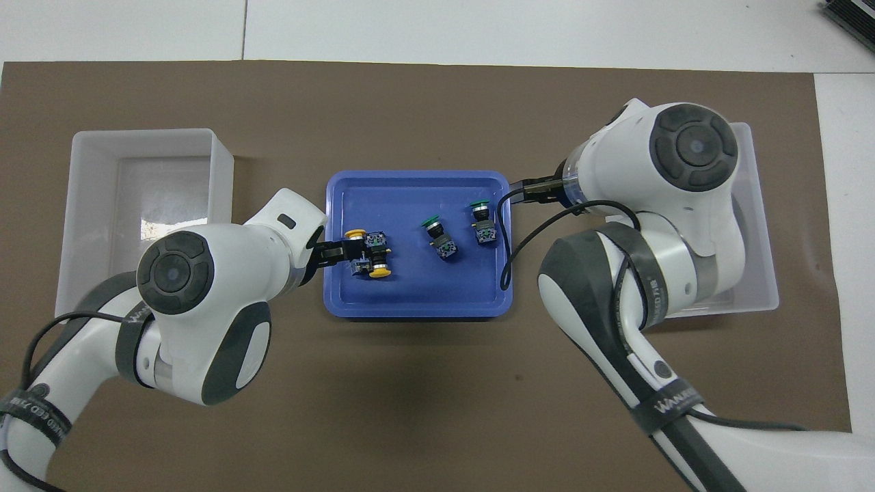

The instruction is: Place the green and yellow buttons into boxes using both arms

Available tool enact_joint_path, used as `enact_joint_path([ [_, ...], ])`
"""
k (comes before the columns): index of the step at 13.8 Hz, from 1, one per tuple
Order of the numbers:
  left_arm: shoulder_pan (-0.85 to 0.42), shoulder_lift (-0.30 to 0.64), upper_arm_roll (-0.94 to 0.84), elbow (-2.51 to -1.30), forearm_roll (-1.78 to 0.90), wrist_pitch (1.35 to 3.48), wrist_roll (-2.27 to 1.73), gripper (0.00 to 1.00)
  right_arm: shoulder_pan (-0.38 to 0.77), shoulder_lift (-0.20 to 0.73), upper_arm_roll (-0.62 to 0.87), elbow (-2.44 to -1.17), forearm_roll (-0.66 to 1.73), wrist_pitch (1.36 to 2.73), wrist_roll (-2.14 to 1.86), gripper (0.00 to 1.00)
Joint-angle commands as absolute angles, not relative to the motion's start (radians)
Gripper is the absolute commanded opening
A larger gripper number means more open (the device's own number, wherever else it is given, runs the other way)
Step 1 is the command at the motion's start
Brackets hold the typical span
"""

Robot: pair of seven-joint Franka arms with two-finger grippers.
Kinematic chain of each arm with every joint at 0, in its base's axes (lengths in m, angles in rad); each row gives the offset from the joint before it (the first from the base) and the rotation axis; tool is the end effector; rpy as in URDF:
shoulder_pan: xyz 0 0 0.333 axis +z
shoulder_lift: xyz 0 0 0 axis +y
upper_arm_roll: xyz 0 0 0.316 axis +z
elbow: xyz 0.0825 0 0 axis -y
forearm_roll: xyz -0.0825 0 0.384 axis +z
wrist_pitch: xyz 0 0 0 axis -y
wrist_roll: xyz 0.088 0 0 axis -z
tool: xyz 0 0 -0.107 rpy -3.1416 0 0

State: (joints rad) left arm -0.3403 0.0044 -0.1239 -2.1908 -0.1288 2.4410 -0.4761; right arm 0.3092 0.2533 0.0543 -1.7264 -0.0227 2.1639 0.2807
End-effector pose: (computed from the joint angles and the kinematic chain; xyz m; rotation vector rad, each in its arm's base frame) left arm 0.4962 -0.2487 0.4087 2.9307 0.1470 0.2592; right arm 0.6091 0.2278 0.4524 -3.0741 -0.1396 -0.2734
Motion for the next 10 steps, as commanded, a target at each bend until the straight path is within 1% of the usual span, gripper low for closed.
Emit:
enact_joint_path([
  [1,-0.374,0.020,-0.110,-2.217,-0.161,2.528,-0.497,1.00,0.357,0.319,0.054,-1.709,-0.023,2.230,0.310,1.00],
  [3,-0.388,0.053,-0.109,-2.217,-0.172,2.557,-0.514,1.00,0.376,0.360,0.054,-1.712,-0.032,2.270,0.307,1.00],
  [4,-0.396,0.084,-0.109,-2.217,-0.173,2.609,-0.534,1.00,0.380,0.376,0.055,-1.712,-0.034,2.292,0.308,1.00],
  [5,-0.422,0.125,-0.109,-2.217,-0.173,2.675,-0.566,1.00,0.396,0.388,0.055,-1.712,-0.037,2.310,0.305,0.97],
  [6,-0.432,0.153,-0.109,-2.217,-0.173,2.734,-0.599,1.00,0.411,0.405,0.054,-1.712,-0.049,2.324,0.307,0.90],
  [7,-0.433,0.173,-0.109,-2.217,-0.173,2.765,-0.612,1.00,0.413,0.422,0.054,-1.716,-0.070,2.345,0.308,0.87],
  [8,-0.433,0.179,-0.109,-2.215,-0.173,2.772,-0.612,1.00,0.414,0.439,0.054,-1.718,-0.081,2.365,0.313,0.82],
  [10,-0.433,0.186,-0.109,-2.215,-0.173,2.775,-0.611,1.00,0.434,0.452,0.054,-1.738,-0.087,2.375,0.319,0.80],
])
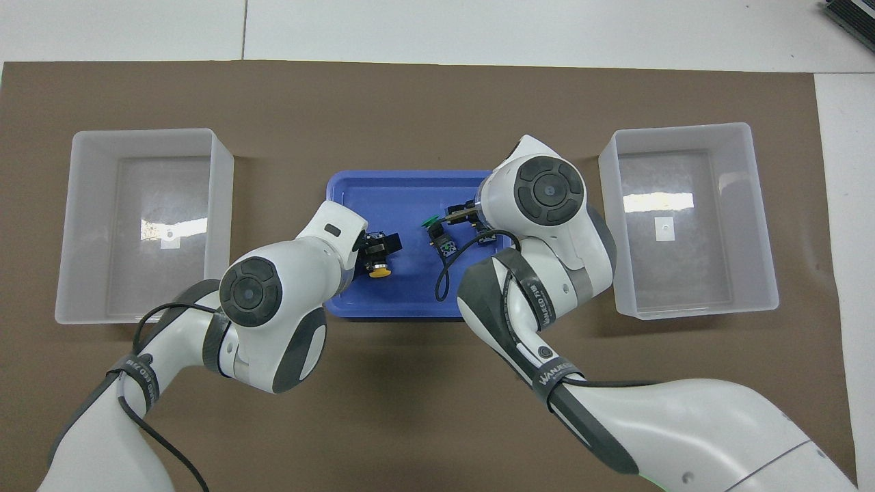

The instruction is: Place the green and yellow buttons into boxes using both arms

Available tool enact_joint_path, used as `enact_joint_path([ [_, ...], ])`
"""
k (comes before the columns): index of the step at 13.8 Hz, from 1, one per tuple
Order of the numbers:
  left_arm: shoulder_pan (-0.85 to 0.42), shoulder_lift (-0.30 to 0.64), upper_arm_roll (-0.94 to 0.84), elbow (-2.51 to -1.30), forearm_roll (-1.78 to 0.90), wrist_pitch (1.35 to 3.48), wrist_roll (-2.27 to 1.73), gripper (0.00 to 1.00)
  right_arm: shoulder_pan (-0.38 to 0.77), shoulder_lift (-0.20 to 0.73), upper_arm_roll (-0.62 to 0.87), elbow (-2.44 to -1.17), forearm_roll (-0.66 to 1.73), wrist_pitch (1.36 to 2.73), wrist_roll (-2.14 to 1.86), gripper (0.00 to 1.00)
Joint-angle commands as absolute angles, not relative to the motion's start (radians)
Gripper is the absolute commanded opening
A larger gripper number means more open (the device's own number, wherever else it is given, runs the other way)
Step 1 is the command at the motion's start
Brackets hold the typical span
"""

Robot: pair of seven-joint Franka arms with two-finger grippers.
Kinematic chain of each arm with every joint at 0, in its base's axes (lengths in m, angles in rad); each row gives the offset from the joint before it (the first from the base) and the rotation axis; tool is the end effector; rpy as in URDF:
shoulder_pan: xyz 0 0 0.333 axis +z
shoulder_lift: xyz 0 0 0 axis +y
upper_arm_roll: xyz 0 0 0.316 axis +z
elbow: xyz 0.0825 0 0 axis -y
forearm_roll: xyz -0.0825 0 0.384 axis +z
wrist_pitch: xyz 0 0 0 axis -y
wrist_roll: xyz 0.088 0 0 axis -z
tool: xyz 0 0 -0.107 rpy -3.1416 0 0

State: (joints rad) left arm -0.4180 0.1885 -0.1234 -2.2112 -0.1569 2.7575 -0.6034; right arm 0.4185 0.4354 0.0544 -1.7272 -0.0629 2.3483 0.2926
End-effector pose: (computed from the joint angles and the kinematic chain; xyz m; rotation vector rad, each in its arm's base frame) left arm 0.5011 -0.2923 0.3315 2.8236 0.2880 0.3477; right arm 0.6067 0.3050 0.3504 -3.0661 -0.3278 -0.2829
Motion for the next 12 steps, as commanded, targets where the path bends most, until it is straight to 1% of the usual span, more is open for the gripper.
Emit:
enact_joint_path([
  [1,-0.433,0.199,-0.109,-2.214,-0.173,2.776,-0.611,1.00,0.433,0.451,0.054,-1.755,-0.095,2.394,0.318,0.78],
  [4,-0.446,0.235,-0.109,-2.212,-0.173,2.824,-0.617,1.00,0.428,0.449,0.052,-1.810,-0.110,2.457,0.316,0.76],
  [6,-0.453,0.262,-0.107,-2.212,-0.173,2.845,-0.620,1.00,0.428,0.449,0.052,-1.825,-0.118,2.468,0.318,0.75],
  [8,-0.454,0.271,-0.107,-2.214,-0.173,2.858,-0.618,1.00,0.426,0.449,0.052,-1.835,-0.120,2.477,0.319,0.65],
  [9,-0.454,0.275,-0.107,-2.215,-0.173,2.858,-0.615,1.00,0.426,0.448,0.052,-1.844,-0.120,2.477,0.319,0.58],
  [10,-0.462,0.276,-0.107,-2.215,-0.173,2.856,-0.612,1.00,0.426,0.445,0.052,-1.853,-0.120,2.477,0.321,0.43],
  [11,-0.463,0.278,-0.107,-2.217,-0.173,2.856,-0.611,1.00,0.428,0.445,0.052,-1.853,-0.120,2.477,0.321,0.17],
  [12,-0.468,0.278,-0.107,-2.217,-0.173,2.855,-0.611,1.00,0.428,0.443,0.051,-1.850,-0.121,2.477,0.319,0.00],
])
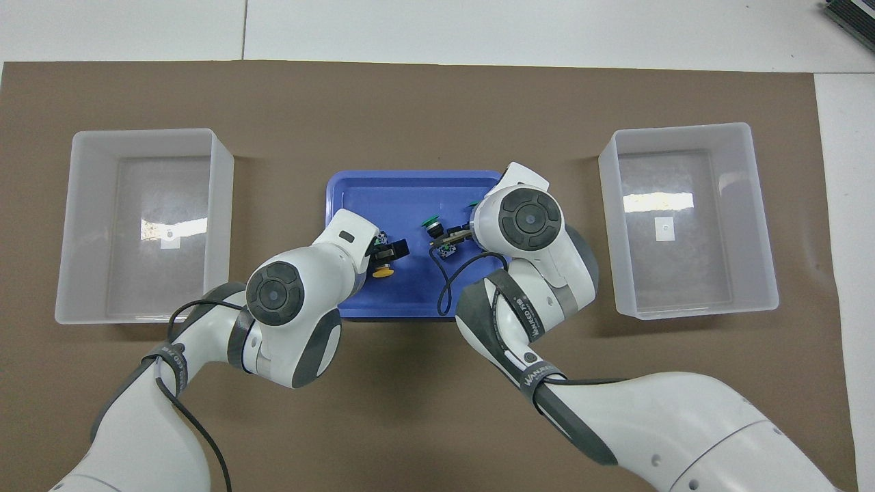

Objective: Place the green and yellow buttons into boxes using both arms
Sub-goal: 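Carry the green button to the nearby box with the right gripper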

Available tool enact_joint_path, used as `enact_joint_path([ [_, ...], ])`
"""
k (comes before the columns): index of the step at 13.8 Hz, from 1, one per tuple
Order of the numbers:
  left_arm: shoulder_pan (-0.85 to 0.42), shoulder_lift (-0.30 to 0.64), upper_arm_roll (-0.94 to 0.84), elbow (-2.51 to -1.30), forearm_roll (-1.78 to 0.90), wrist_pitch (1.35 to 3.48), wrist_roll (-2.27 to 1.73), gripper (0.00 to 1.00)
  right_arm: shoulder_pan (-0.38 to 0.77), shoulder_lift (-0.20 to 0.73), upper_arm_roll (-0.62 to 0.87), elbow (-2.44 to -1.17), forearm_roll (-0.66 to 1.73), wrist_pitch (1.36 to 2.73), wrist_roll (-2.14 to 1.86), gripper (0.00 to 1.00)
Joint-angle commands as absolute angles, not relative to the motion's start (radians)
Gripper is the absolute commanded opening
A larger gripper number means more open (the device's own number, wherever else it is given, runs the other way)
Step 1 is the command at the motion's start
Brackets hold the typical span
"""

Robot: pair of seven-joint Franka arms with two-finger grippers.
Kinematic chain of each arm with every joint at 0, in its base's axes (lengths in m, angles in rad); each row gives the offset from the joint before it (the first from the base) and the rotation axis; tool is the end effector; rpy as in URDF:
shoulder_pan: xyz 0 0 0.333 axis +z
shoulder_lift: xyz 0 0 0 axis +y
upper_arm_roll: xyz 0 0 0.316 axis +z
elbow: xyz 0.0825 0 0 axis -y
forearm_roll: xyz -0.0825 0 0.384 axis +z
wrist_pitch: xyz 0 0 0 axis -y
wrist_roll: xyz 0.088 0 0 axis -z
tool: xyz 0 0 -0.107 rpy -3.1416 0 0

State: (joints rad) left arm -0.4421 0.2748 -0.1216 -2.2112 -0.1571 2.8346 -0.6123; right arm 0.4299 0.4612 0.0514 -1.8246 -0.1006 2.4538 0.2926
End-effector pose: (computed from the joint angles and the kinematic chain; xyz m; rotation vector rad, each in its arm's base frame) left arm 0.4982 -0.3039 0.2907 2.8286 0.2844 0.3319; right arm 0.5892 0.3046 0.2994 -3.0853 -0.3936 -0.2722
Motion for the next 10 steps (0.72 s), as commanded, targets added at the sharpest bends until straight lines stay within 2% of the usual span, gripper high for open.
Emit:
enact_joint_path([
  [1,-0.468,0.279,-0.106,-2.218,-0.173,2.853,-0.611,1.00,0.426,0.439,0.051,-1.848,-0.120,2.476,0.319,0.00],
  [5,-0.479,0.278,-0.106,-2.233,-0.173,2.842,-0.606,1.00,0.370,0.336,0.044,-1.844,-0.117,2.450,0.360,0.00],
  [7,-0.486,0.276,-0.104,-2.237,-0.173,2.839,-0.607,1.00,0.339,0.266,0.043,-1.844,-0.117,2.378,0.361,0.00],
  [10,-0.491,0.272,-0.104,-2.244,-0.175,2.826,-0.614,1.00,0.231,0.198,0.044,-1.844,-0.117,2.298,0.318,0.00],
])
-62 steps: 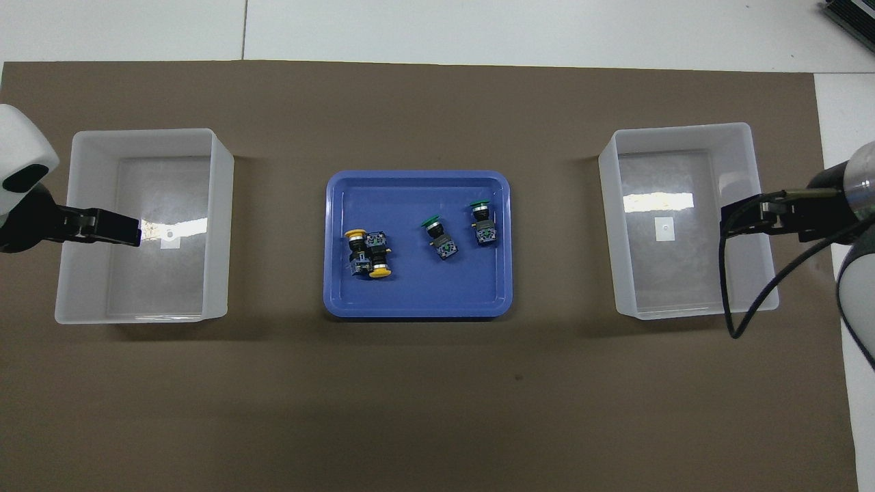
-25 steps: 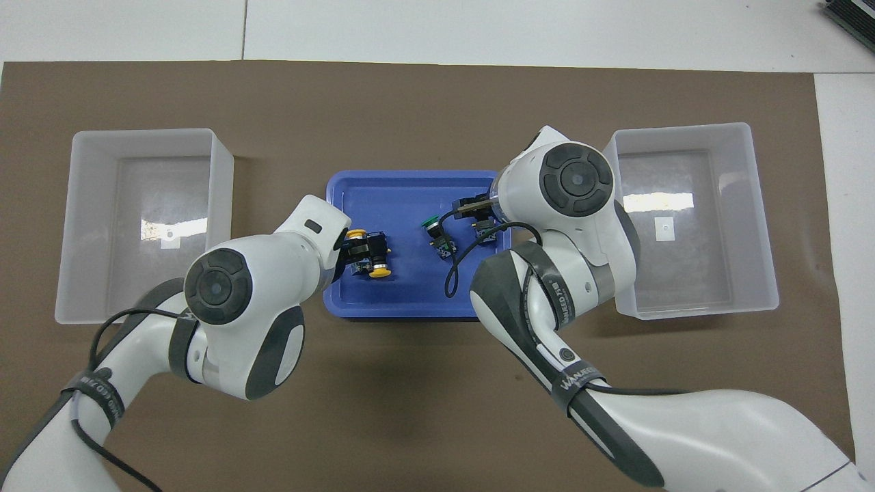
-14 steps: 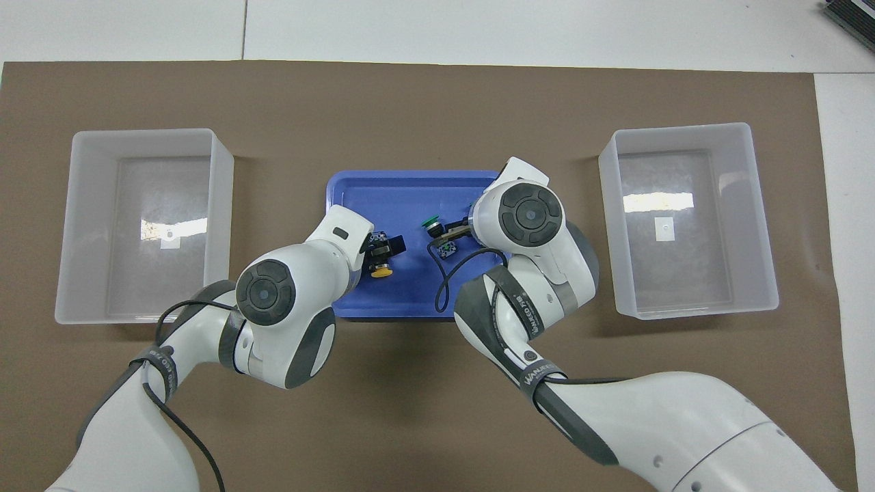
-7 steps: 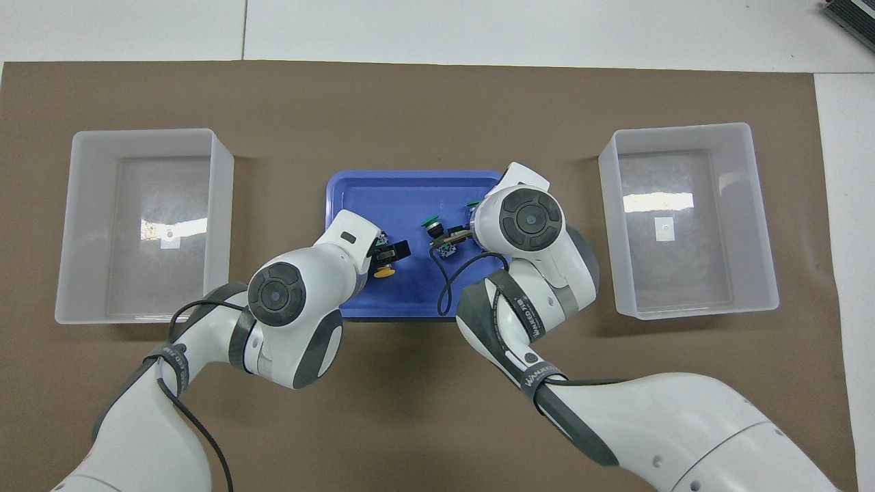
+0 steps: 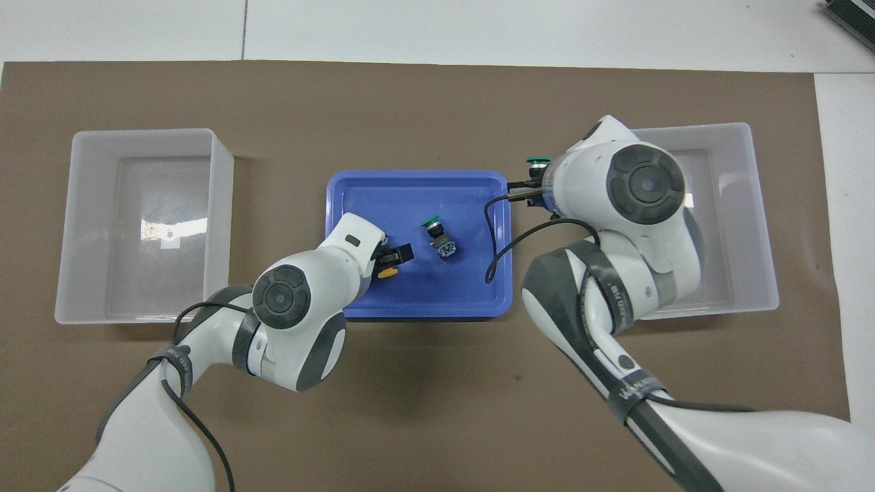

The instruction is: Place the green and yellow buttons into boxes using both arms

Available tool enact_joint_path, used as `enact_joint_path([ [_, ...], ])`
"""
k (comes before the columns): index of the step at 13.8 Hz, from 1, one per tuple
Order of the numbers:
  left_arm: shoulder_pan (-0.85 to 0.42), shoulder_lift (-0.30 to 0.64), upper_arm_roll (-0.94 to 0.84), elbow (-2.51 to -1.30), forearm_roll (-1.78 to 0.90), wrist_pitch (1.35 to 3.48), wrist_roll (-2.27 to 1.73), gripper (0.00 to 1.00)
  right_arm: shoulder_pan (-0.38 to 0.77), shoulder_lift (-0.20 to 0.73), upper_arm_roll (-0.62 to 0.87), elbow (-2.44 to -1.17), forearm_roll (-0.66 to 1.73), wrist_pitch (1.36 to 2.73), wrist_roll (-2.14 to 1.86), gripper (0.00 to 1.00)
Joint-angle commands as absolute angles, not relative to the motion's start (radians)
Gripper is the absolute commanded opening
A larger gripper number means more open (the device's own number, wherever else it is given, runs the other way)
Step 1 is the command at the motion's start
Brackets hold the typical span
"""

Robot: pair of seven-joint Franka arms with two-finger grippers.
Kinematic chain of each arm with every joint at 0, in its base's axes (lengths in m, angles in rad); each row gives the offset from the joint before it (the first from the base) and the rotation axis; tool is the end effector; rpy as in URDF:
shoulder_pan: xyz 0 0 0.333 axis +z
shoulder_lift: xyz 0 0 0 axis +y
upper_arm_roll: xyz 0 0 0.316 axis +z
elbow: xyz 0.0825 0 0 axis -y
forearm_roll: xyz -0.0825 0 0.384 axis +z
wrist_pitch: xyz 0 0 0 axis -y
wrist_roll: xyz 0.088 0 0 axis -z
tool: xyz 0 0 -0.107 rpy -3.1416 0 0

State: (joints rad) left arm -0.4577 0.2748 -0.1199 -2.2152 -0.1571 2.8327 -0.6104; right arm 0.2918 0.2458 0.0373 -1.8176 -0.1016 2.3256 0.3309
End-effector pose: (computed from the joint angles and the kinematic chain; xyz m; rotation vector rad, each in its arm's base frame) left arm 0.4926 -0.3101 0.2887 2.8342 0.2620 0.3232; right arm 0.6134 0.2059 0.4301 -3.0964 -0.0863 -0.4240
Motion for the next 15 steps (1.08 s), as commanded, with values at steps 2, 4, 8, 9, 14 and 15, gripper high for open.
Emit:
enact_joint_path([
  [2,-0.489,0.272,-0.103,-2.246,-0.175,2.826,-0.617,1.00,0.151,0.178,0.044,-1.845,-0.117,2.270,0.214,0.00],
  [4,-0.479,0.273,-0.101,-2.252,-0.175,2.826,-0.617,1.00,0.071,0.173,0.046,-1.870,-0.103,2.270,0.117,0.00],
  [8,-0.463,0.284,-0.098,-2.256,-0.175,2.832,-0.617,1.00,-0.050,0.187,0.046,-1.933,-0.101,2.330,-0.020,0.00],
  [9,-0.462,0.285,-0.098,-2.255,-0.175,2.832,-0.617,0.91,-0.064,0.210,0.046,-1.939,-0.101,2.368,-0.053,0.00],
  [14,-0.462,0.288,-0.098,-2.253,-0.175,2.836,-0.617,0.61,-0.106,0.337,0.046,-1.939,-0.101,2.537,-0.189,0.00],
  [15,-0.462,0.288,-0.098,-2.252,-0.175,2.836,-0.617,0.53,-0.116,0.354,0.046,-1.936,-0.103,2.554,-0.192,0.00],
])
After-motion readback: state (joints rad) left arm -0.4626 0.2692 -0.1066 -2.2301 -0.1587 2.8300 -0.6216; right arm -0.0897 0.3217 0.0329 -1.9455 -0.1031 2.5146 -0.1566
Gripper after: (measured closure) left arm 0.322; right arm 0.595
